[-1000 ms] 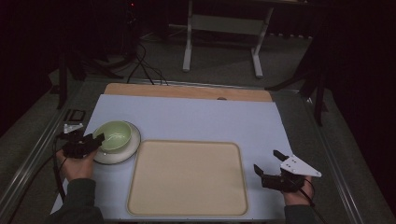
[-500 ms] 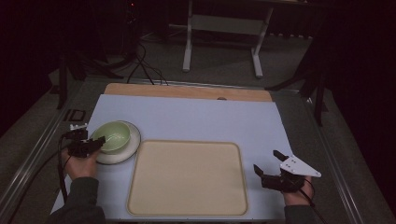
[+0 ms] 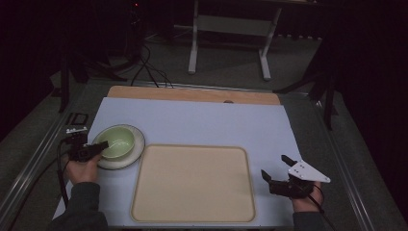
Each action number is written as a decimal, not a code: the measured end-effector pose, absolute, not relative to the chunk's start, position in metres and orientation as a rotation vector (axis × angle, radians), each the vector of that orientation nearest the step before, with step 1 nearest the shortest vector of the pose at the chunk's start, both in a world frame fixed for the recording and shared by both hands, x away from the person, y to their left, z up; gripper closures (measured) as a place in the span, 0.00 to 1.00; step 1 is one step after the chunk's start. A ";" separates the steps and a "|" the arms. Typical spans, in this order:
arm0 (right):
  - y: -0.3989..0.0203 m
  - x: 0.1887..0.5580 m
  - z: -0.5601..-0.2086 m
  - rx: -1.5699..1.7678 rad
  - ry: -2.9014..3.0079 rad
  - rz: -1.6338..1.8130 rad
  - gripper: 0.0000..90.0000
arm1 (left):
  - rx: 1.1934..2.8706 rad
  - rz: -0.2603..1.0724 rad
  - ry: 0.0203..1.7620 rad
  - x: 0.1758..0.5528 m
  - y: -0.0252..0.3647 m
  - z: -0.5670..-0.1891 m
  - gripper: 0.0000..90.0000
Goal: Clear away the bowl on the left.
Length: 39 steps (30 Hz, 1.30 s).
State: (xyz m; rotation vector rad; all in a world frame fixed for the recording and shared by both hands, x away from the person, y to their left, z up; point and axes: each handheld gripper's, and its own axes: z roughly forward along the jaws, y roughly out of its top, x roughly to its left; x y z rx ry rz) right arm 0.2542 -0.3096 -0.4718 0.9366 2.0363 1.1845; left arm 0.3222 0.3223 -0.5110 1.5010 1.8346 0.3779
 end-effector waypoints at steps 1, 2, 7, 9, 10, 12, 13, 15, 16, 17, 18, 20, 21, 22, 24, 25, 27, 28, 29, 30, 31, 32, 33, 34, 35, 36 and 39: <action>-0.310 0.254 -0.472 0.938 2.035 1.186 0.12 | 1.501 0.378 1.834 0.322 0.322 -0.511 0.90; -0.310 0.254 -0.472 0.938 2.034 1.187 0.12 | 1.503 0.378 1.833 0.322 0.322 -0.511 0.91; -0.310 0.254 -0.471 0.938 2.031 1.188 0.12 | 1.492 0.369 1.838 0.321 0.322 -0.510 0.91; -0.310 0.254 -0.471 0.938 2.029 1.191 0.12 | 1.466 0.349 1.837 0.320 0.324 -0.511 0.91; -0.311 0.254 -0.471 0.938 2.028 1.193 0.12 | 1.452 0.338 1.834 0.319 0.326 -0.511 0.91; -0.311 0.254 -0.471 0.938 2.027 1.194 0.12 | 1.452 0.338 1.834 0.319 0.326 -0.511 0.91; -0.311 0.253 -0.470 0.933 2.026 1.195 0.12 | 1.420 0.311 1.822 0.317 0.329 -0.512 0.90; -0.311 0.253 -0.470 0.931 2.025 1.193 0.12 | 1.419 0.318 1.821 0.316 0.329 -0.512 0.90; -0.311 0.253 -0.470 0.931 2.025 1.193 0.12 | 1.419 0.318 1.821 0.316 0.329 -0.512 0.90; -0.311 0.253 -0.470 0.930 2.023 1.194 0.12 | 1.420 0.323 1.818 0.316 0.329 -0.511 0.90; -0.311 0.253 -0.470 0.929 2.022 1.196 0.12 | 1.421 0.325 1.816 0.316 0.328 -0.511 0.90; -0.311 0.253 -0.470 0.928 2.019 1.197 0.12 | 1.414 0.324 1.813 0.315 0.328 -0.510 0.90; -0.311 0.253 -0.470 0.928 2.018 1.198 0.12 | 1.409 0.325 1.809 0.315 0.328 -0.509 0.90; -0.311 0.253 -0.470 0.927 2.018 1.198 0.12 | 1.403 0.326 1.806 0.314 0.329 -0.508 0.90; -0.311 0.253 -0.470 0.925 2.017 1.198 0.12 | 1.403 0.326 1.806 0.314 0.329 -0.508 0.90; -0.311 0.253 -0.470 0.925 2.017 1.198 0.12 | 1.382 0.324 1.796 0.313 0.330 -0.507 0.90; -0.311 0.252 -0.469 0.922 2.013 1.202 0.12 | 1.367 0.321 1.784 0.310 0.331 -0.504 0.90; -0.312 0.252 -0.469 0.921 2.011 1.203 0.12 | 1.367 0.321 1.784 0.310 0.331 -0.504 0.90; -0.312 0.252 -0.469 0.921 2.011 1.203 0.12 | 1.364 0.322 1.777 0.310 0.331 -0.503 0.90; -0.312 0.252 -0.469 0.922 2.005 1.208 0.12 | 1.357 0.321 1.770 0.309 0.331 -0.501 0.90; -0.312 0.252 -0.469 0.922 2.005 1.208 0.12 | 1.357 0.321 1.770 0.309 0.331 -0.501 0.90; -0.313 0.252 -0.468 0.922 2.000 1.213 0.12 | 1.356 0.322 1.763 0.308 0.331 -0.500 0.90; -0.313 0.252 -0.468 0.922 2.000 1.213 0.12 | 1.354 0.321 1.759 0.308 0.331 -0.499 0.90; -0.313 0.251 -0.468 0.917 2.000 1.214 0.12 | 1.353 0.322 1.752 0.307 0.331 -0.497 0.90; -0.313 0.251 -0.468 0.914 2.000 1.216 0.12 | 1.356 0.325 1.747 0.307 0.331 -0.496 0.90; -0.312 0.251 -0.468 0.912 2.000 1.217 0.12 | 1.350 0.325 1.743 0.306 0.330 -0.495 0.90; -0.312 0.251 -0.468 0.906 1.997 1.220 0.12 | 1.344 0.321 1.729 0.304 0.329 -0.492 0.89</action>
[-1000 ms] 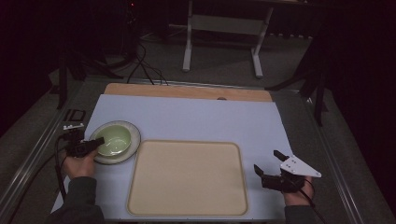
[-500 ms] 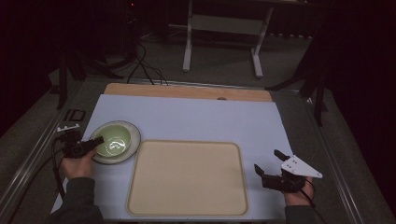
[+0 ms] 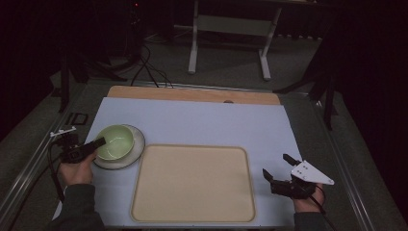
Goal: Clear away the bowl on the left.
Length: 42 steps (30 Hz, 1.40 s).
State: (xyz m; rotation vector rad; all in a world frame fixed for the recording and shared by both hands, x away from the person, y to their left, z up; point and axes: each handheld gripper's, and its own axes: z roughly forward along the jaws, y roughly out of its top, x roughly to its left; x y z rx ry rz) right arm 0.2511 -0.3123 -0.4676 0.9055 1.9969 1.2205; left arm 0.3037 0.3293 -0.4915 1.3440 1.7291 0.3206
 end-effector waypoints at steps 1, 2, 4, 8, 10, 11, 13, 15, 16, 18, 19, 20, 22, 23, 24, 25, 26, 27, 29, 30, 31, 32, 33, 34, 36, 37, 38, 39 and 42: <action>-0.312 0.251 -0.467 0.904 1.996 1.221 0.12 | 1.345 0.322 1.726 0.303 0.329 -0.491 0.89; -0.312 0.251 -0.467 0.904 1.996 1.221 0.12 | 1.345 0.322 1.726 0.303 0.329 -0.491 0.89; -0.313 0.251 -0.467 0.906 1.995 1.223 0.12 | 1.346 0.323 1.721 0.302 0.328 -0.489 0.89; -0.312 0.251 -0.467 0.902 1.997 1.223 0.12 | 1.349 0.334 1.704 0.300 0.327 -0.484 0.89; -0.312 0.251 -0.467 0.900 1.996 1.223 0.12 | 1.344 0.333 1.699 0.299 0.326 -0.483 0.89; -0.312 0.251 -0.467 0.900 1.996 1.223 0.12 | 1.341 0.331 1.695 0.298 0.326 -0.482 0.89; -0.312 0.251 -0.467 0.898 1.994 1.224 0.12 | 1.336 0.329 1.693 0.297 0.325 -0.480 0.89; -0.312 0.251 -0.467 0.897 1.994 1.224 0.12 | 1.336 0.329 1.693 0.297 0.325 -0.480 0.89; -0.312 0.251 -0.467 0.896 1.993 1.225 0.12 | 1.351 0.338 1.686 0.297 0.324 -0.478 0.89; -0.312 0.251 -0.467 0.897 1.994 1.223 0.12 | 1.359 0.346 1.674 0.297 0.322 -0.475 0.89; -0.312 0.251 -0.467 0.896 1.994 1.223 0.12 | 1.365 0.350 1.664 0.296 0.320 -0.473 0.89; -0.312 0.251 -0.467 0.896 1.994 1.223 0.12 | 1.365 0.350 1.664 0.296 0.320 -0.473 0.89; -0.312 0.250 -0.467 0.896 1.992 1.223 0.12 | 1.374 0.355 1.646 0.295 0.317 -0.469 0.89; -0.312 0.250 -0.467 0.896 1.992 1.223 0.12 | 1.374 0.355 1.646 0.295 0.317 -0.469 0.89; -0.312 0.250 -0.466 0.896 1.992 1.223 0.12 | 1.375 0.356 1.641 0.295 0.315 -0.467 0.89; -0.312 0.250 -0.466 0.896 1.992 1.223 0.12 | 1.384 0.358 1.636 0.295 0.314 -0.466 0.89; -0.312 0.250 -0.466 0.895 1.991 1.223 0.12 | 1.384 0.358 1.632 0.294 0.313 -0.465 0.89; -0.312 0.250 -0.466 0.895 1.991 1.223 0.12 | 1.390 0.357 1.628 0.294 0.312 -0.465 0.89; -0.312 0.250 -0.466 0.894 1.991 1.224 0.12 | 1.400 0.358 1.621 0.294 0.309 -0.463 0.89; -0.313 0.250 -0.466 0.894 1.990 1.224 0.12 | 1.409 0.359 1.617 0.294 0.307 -0.462 0.89; -0.313 0.250 -0.466 0.894 1.991 1.224 0.12 | 1.412 0.360 1.612 0.294 0.305 -0.461 0.89; -0.313 0.250 -0.466 0.894 1.991 1.224 0.12 | 1.419 0.362 1.607 0.294 0.304 -0.460 0.89; -0.313 0.250 -0.466 0.896 1.991 1.225 0.12 | 1.423 0.362 1.603 0.294 0.302 -0.460 0.89; -0.313 0.250 -0.466 0.896 1.991 1.225 0.12 | 1.428 0.361 1.596 0.294 0.301 -0.459 0.89; -0.313 0.250 -0.466 0.894 1.990 1.226 0.12 | 1.435 0.362 1.585 0.294 0.297 -0.457 0.89; -0.313 0.250 -0.466 0.892 1.988 1.227 0.12 | 1.440 0.360 1.580 0.294 0.296 -0.456 0.89; -0.313 0.250 -0.466 0.892 1.988 1.227 0.12 | 1.444 0.360 1.578 0.294 0.294 -0.455 0.89; -0.313 0.250 -0.466 0.891 1.989 1.227 0.12 | 1.447 0.359 1.573 0.294 0.293 -0.455 0.89; -0.313 0.249 -0.465 0.890 1.988 1.227 0.12 | 1.464 0.353 1.557 0.293 0.286 -0.453 0.89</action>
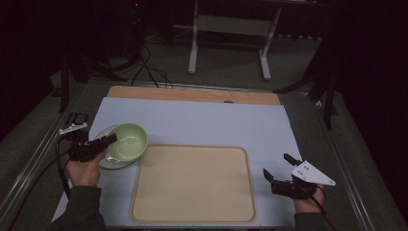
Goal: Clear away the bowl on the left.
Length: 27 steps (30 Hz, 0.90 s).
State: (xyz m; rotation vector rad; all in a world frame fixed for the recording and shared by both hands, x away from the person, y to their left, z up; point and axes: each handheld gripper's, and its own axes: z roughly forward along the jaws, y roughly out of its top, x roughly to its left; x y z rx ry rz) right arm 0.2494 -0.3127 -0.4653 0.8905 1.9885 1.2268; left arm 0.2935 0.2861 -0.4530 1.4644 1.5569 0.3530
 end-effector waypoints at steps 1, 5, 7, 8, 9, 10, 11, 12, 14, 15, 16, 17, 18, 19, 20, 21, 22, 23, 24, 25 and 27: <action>-0.313 0.249 -0.465 0.891 1.988 1.228 0.12 | 1.464 0.353 1.557 0.293 0.286 -0.453 0.89; -0.313 0.249 -0.465 0.891 1.988 1.227 0.12 | 1.482 0.346 1.544 0.294 0.280 -0.452 0.89; -0.313 0.249 -0.465 0.891 1.988 1.228 0.12 | 1.497 0.346 1.532 0.294 0.275 -0.451 0.89; -0.313 0.249 -0.465 0.891 1.988 1.228 0.12 | 1.497 0.346 1.532 0.294 0.275 -0.451 0.89; -0.313 0.249 -0.465 0.891 1.988 1.228 0.12 | 1.497 0.346 1.532 0.294 0.275 -0.451 0.89; -0.313 0.249 -0.465 0.890 1.987 1.228 0.12 | 1.501 0.350 1.524 0.293 0.273 -0.450 0.89; -0.313 0.249 -0.465 0.889 1.987 1.228 0.12 | 1.504 0.348 1.519 0.293 0.271 -0.450 0.89; -0.313 0.249 -0.465 0.889 1.987 1.229 0.12 | 1.505 0.343 1.515 0.293 0.270 -0.449 0.89; -0.313 0.249 -0.465 0.889 1.987 1.228 0.12 | 1.509 0.336 1.508 0.293 0.269 -0.449 0.89; -0.313 0.249 -0.465 0.889 1.987 1.229 0.12 | 1.511 0.330 1.504 0.293 0.267 -0.449 0.89; -0.313 0.249 -0.465 0.889 1.987 1.228 0.12 | 1.515 0.330 1.501 0.293 0.266 -0.449 0.89; -0.313 0.249 -0.465 0.888 1.987 1.229 0.12 | 1.515 0.330 1.501 0.293 0.266 -0.449 0.89; -0.313 0.249 -0.465 0.888 1.987 1.229 0.12 | 1.522 0.328 1.498 0.293 0.264 -0.449 0.89; -0.313 0.249 -0.465 0.889 1.986 1.229 0.12 | 1.523 0.329 1.495 0.293 0.263 -0.448 0.89; -0.313 0.249 -0.465 0.890 1.987 1.229 0.12 | 1.525 0.328 1.493 0.293 0.262 -0.448 0.89; -0.313 0.249 -0.465 0.889 1.987 1.229 0.12 | 1.525 0.328 1.493 0.293 0.262 -0.448 0.89; -0.313 0.249 -0.465 0.889 1.987 1.229 0.12 | 1.528 0.327 1.490 0.293 0.261 -0.448 0.89; -0.313 0.249 -0.465 0.888 1.987 1.229 0.12 | 1.528 0.325 1.488 0.293 0.260 -0.448 0.89; -0.313 0.249 -0.465 0.888 1.987 1.229 0.12 | 1.533 0.323 1.483 0.293 0.259 -0.448 0.89; -0.313 0.249 -0.465 0.888 1.987 1.229 0.12 | 1.533 0.323 1.483 0.293 0.259 -0.448 0.89; -0.313 0.249 -0.465 0.888 1.987 1.229 0.12 | 1.537 0.323 1.478 0.293 0.257 -0.448 0.89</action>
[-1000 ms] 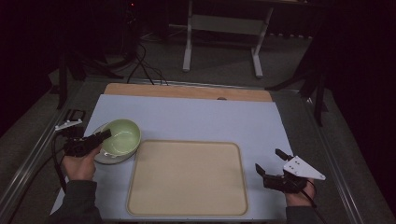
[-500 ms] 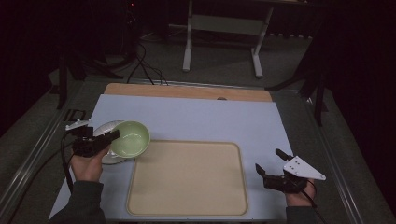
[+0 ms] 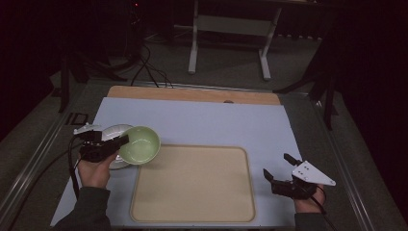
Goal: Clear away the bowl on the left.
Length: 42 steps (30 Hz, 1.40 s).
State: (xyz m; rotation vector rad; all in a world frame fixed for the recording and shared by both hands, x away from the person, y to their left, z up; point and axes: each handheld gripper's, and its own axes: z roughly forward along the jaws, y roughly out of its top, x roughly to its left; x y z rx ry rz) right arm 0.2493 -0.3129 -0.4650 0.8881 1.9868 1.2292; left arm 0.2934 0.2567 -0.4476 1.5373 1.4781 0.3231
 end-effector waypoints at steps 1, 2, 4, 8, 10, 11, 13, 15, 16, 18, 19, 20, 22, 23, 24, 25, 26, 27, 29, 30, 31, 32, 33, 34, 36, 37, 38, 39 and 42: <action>-0.313 0.249 -0.465 0.888 1.987 1.229 0.12 | 1.544 0.321 1.473 0.293 0.255 -0.447 0.89; -0.313 0.249 -0.465 0.888 1.987 1.229 0.12 | 1.545 0.319 1.472 0.293 0.254 -0.447 0.89; -0.313 0.249 -0.465 0.887 1.987 1.229 0.12 | 1.550 0.316 1.467 0.293 0.252 -0.447 0.89; -0.313 0.249 -0.465 0.888 1.987 1.229 0.12 | 1.561 0.311 1.458 0.294 0.249 -0.447 0.89; -0.313 0.249 -0.465 0.888 1.986 1.230 0.12 | 1.566 0.309 1.456 0.294 0.247 -0.447 0.89; -0.313 0.249 -0.465 0.888 1.986 1.230 0.12 | 1.571 0.308 1.454 0.294 0.246 -0.448 0.89; -0.313 0.249 -0.465 0.887 1.987 1.230 0.12 | 1.575 0.307 1.452 0.294 0.245 -0.448 0.89; -0.313 0.249 -0.465 0.887 1.986 1.230 0.12 | 1.582 0.303 1.447 0.294 0.243 -0.448 0.89; -0.313 0.249 -0.465 0.887 1.986 1.230 0.12 | 1.584 0.302 1.446 0.294 0.242 -0.448 0.89; -0.313 0.249 -0.465 0.887 1.987 1.230 0.12 | 1.585 0.302 1.444 0.294 0.242 -0.448 0.89; -0.313 0.249 -0.465 0.887 1.987 1.230 0.12 | 1.591 0.299 1.440 0.294 0.240 -0.448 0.89; -0.313 0.249 -0.465 0.887 1.987 1.230 0.12 | 1.593 0.298 1.439 0.294 0.240 -0.448 0.89; -0.313 0.249 -0.465 0.886 1.986 1.229 0.12 | 1.600 0.296 1.434 0.294 0.238 -0.449 0.89; -0.313 0.249 -0.465 0.886 1.986 1.230 0.12 | 1.602 0.295 1.433 0.294 0.237 -0.449 0.89; -0.313 0.249 -0.465 0.886 1.986 1.230 0.12 | 1.606 0.294 1.431 0.295 0.236 -0.449 0.89; -0.313 0.249 -0.464 0.887 1.986 1.230 0.12 | 1.611 0.293 1.429 0.295 0.235 -0.449 0.89; -0.313 0.249 -0.464 0.887 1.986 1.231 0.12 | 1.612 0.292 1.428 0.295 0.234 -0.449 0.89; -0.313 0.249 -0.464 0.886 1.986 1.230 0.12 | 1.615 0.290 1.426 0.295 0.233 -0.449 0.89; -0.313 0.249 -0.464 0.886 1.986 1.230 0.12 | 1.619 0.289 1.423 0.295 0.232 -0.450 0.89; -0.313 0.249 -0.464 0.885 1.986 1.231 0.12 | 1.619 0.289 1.423 0.295 0.232 -0.450 0.89; -0.313 0.249 -0.464 0.885 1.987 1.230 0.12 | 1.627 0.284 1.417 0.295 0.229 -0.450 0.89; -0.313 0.249 -0.464 0.886 1.987 1.230 0.12 | 1.630 0.283 1.415 0.295 0.229 -0.450 0.89; -0.313 0.249 -0.464 0.886 1.987 1.231 0.12 | 1.631 0.284 1.414 0.295 0.228 -0.450 0.89; -0.313 0.249 -0.464 0.885 1.987 1.231 0.12 | 1.637 0.283 1.412 0.295 0.227 -0.451 0.89; -0.313 0.249 -0.464 0.886 1.987 1.230 0.12 | 1.641 0.281 1.408 0.295 0.225 -0.451 0.89; -0.313 0.249 -0.464 0.884 1.987 1.230 0.12 | 1.645 0.280 1.405 0.295 0.224 -0.451 0.89; -0.313 0.249 -0.464 0.885 1.986 1.230 0.12 | 1.649 0.277 1.403 0.295 0.223 -0.451 0.89; -0.313 0.249 -0.464 0.885 1.986 1.230 0.12 | 1.649 0.278 1.402 0.295 0.222 -0.451 0.89; -0.313 0.249 -0.464 0.884 1.986 1.230 0.12 | 1.660 0.274 1.395 0.295 0.220 -0.452 0.89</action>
